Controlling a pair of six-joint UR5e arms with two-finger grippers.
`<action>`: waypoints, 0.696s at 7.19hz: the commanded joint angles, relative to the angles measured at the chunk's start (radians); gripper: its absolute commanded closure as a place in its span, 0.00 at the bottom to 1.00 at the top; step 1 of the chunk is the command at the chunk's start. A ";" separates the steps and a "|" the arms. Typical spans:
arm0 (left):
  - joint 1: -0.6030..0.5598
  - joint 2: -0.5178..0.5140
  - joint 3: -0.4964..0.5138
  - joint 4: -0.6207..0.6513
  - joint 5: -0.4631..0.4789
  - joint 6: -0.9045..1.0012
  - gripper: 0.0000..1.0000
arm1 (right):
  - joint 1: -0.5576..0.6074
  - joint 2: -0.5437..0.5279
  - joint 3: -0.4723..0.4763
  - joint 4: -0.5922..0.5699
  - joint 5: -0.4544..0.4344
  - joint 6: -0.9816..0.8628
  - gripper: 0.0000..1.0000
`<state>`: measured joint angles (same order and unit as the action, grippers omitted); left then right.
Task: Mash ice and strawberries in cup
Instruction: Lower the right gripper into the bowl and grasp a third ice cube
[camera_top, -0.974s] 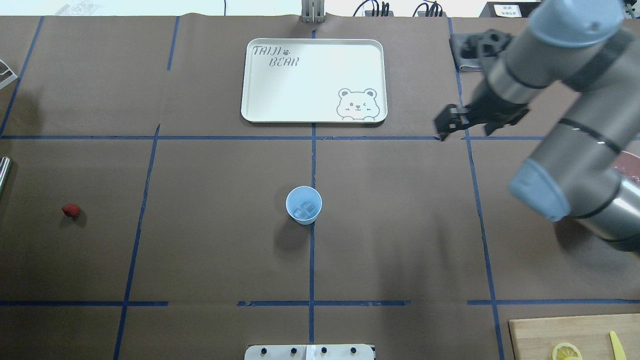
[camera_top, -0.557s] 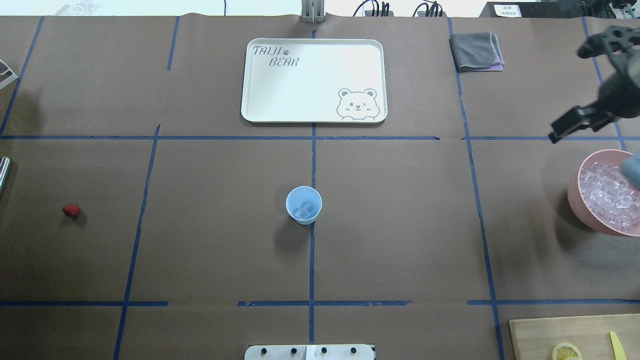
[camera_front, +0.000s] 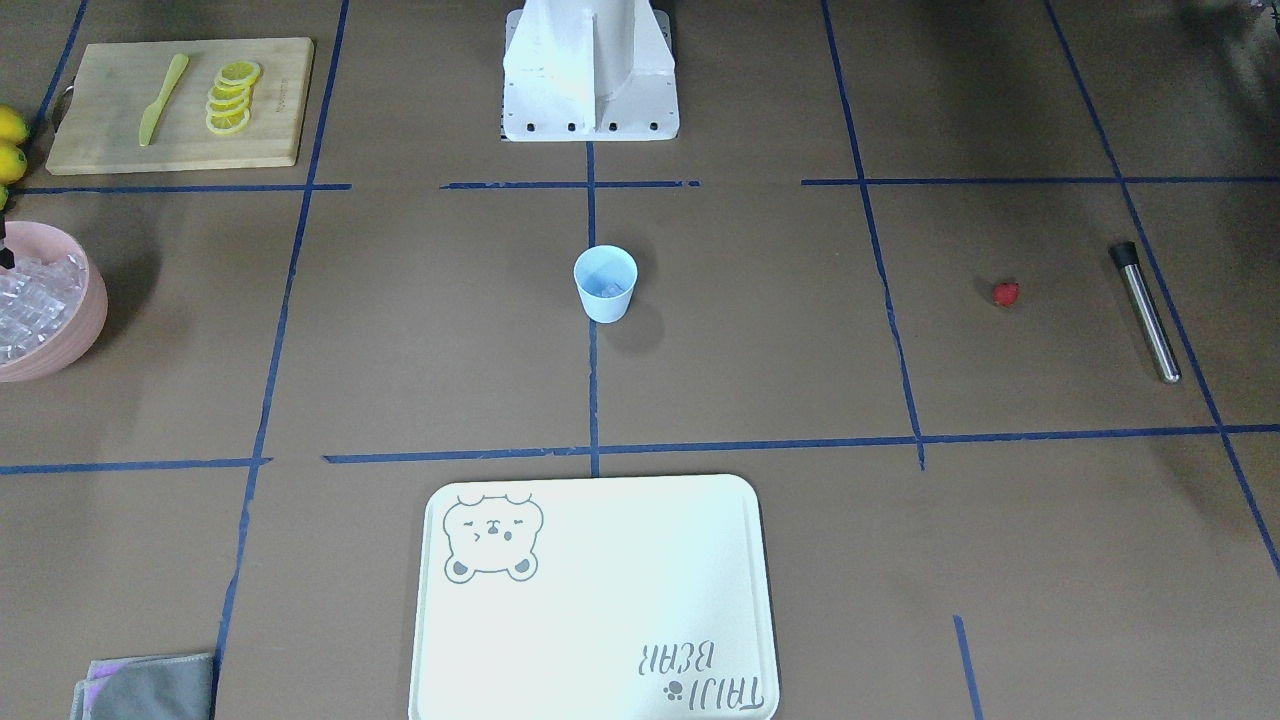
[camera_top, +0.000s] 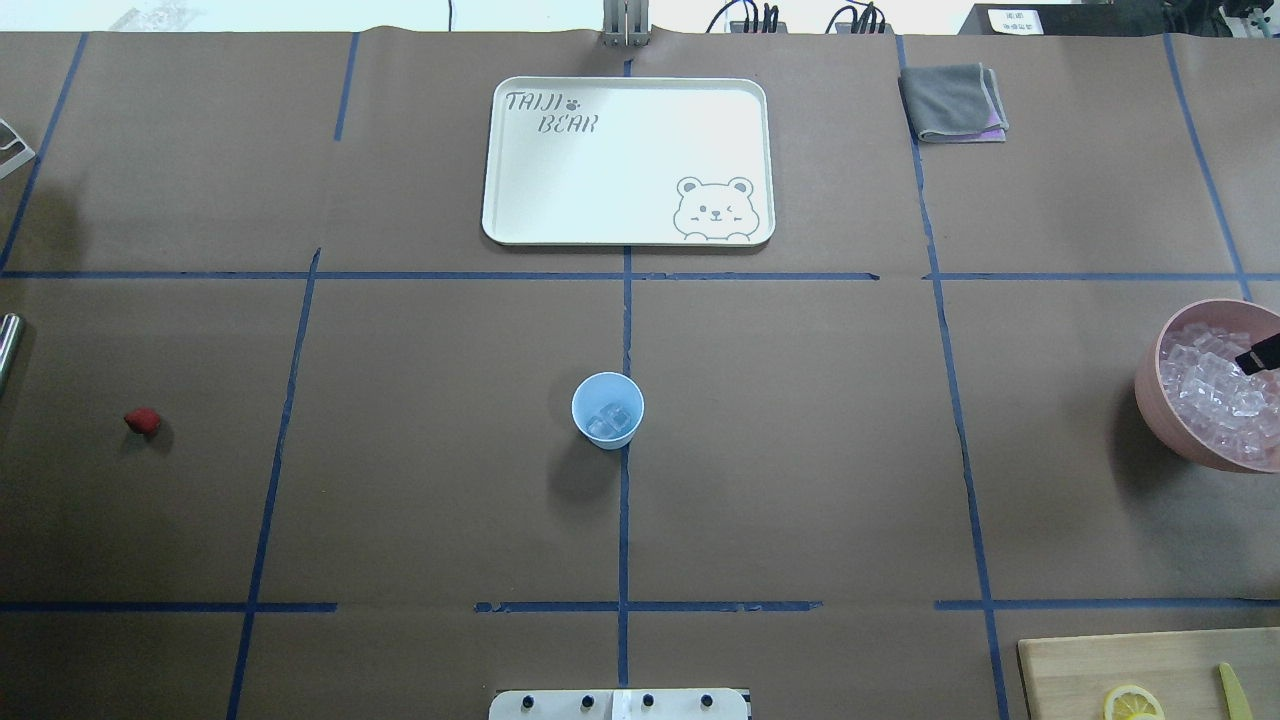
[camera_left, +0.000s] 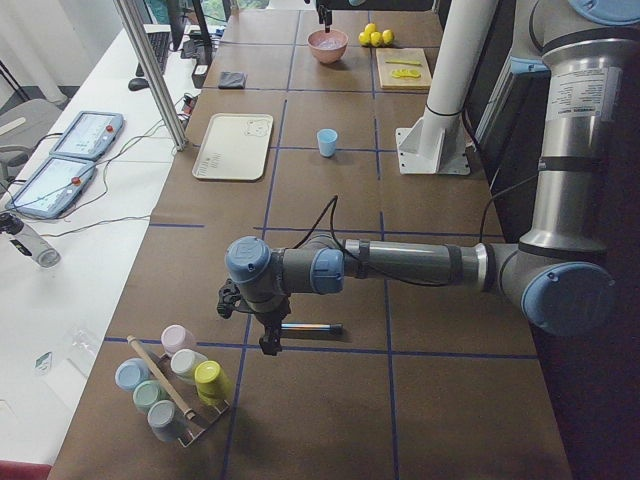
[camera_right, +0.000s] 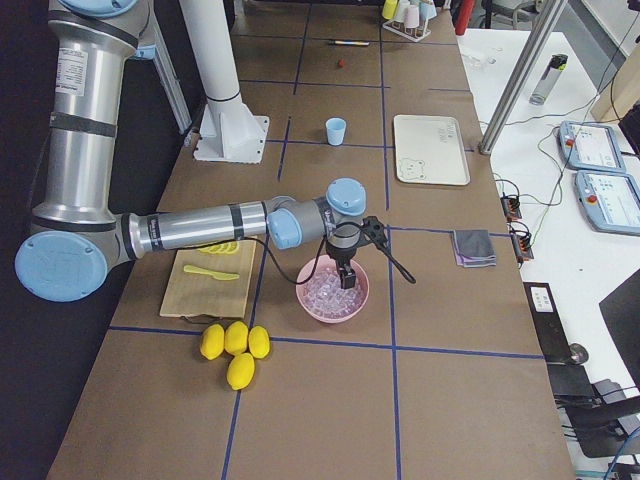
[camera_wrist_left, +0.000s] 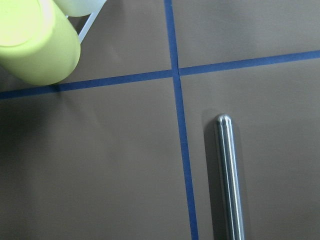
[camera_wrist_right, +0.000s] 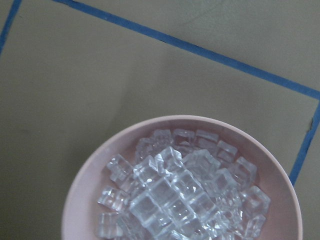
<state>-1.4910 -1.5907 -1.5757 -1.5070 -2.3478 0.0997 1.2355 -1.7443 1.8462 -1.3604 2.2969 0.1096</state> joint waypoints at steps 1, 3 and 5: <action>0.000 0.000 -0.003 0.001 -0.001 0.000 0.00 | -0.001 -0.020 -0.035 0.047 -0.025 0.079 0.01; 0.000 0.000 -0.003 0.001 -0.001 0.000 0.00 | -0.027 -0.027 -0.033 0.049 -0.042 0.081 0.06; 0.000 0.000 -0.003 0.001 -0.001 0.000 0.00 | -0.071 -0.027 -0.033 0.049 -0.042 0.090 0.10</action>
<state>-1.4910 -1.5907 -1.5786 -1.5064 -2.3485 0.0997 1.1912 -1.7706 1.8133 -1.3118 2.2561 0.1927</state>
